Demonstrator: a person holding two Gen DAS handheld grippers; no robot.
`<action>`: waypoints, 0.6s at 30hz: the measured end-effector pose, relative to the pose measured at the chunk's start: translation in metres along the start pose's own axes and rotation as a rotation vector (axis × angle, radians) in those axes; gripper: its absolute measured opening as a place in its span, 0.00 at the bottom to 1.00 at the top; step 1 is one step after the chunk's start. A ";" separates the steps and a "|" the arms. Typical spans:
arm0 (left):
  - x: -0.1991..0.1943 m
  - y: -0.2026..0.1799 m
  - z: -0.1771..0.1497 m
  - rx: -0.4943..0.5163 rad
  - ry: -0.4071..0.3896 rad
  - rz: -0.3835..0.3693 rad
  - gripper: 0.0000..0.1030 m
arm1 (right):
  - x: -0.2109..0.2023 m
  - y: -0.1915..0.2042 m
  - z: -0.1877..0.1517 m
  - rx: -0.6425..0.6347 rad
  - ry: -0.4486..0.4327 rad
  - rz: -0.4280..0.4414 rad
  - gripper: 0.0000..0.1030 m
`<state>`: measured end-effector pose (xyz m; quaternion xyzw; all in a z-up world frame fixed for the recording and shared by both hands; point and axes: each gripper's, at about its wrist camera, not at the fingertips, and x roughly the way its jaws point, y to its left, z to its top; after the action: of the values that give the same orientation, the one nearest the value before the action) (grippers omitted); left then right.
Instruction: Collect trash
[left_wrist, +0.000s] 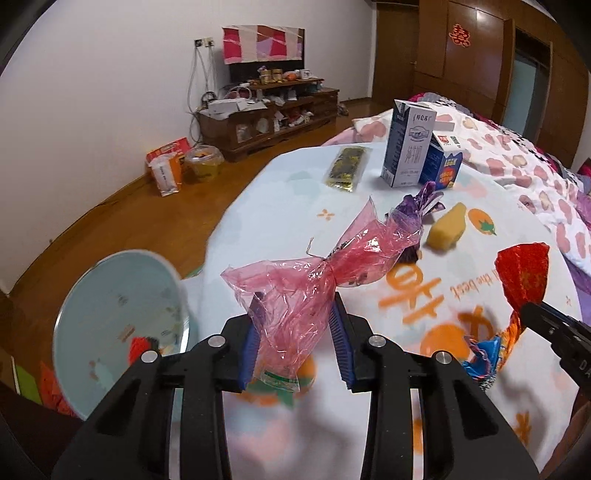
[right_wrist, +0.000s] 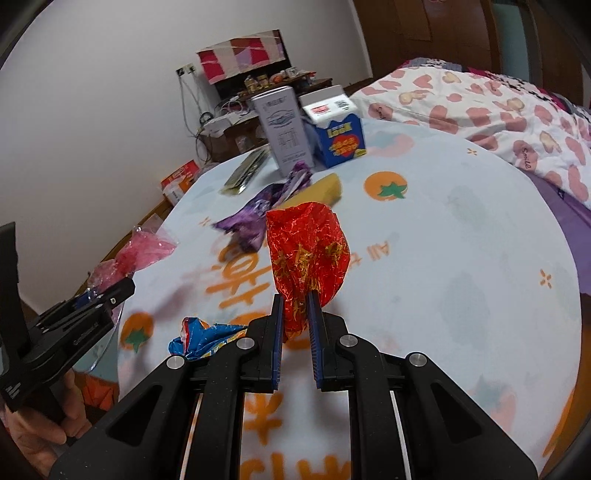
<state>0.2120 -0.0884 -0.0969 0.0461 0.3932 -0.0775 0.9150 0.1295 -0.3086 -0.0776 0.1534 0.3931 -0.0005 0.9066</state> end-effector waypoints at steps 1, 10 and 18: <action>-0.004 0.004 -0.003 -0.003 -0.003 0.007 0.34 | -0.002 0.003 -0.002 -0.008 -0.002 0.000 0.13; -0.036 0.035 -0.033 -0.035 -0.004 0.070 0.34 | -0.017 0.044 -0.020 -0.086 -0.017 0.036 0.13; -0.052 0.064 -0.044 -0.076 -0.022 0.114 0.34 | -0.018 0.076 -0.028 -0.141 -0.013 0.062 0.13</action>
<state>0.1564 -0.0133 -0.0876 0.0328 0.3824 -0.0106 0.9233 0.1059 -0.2302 -0.0617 0.1012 0.3816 0.0542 0.9172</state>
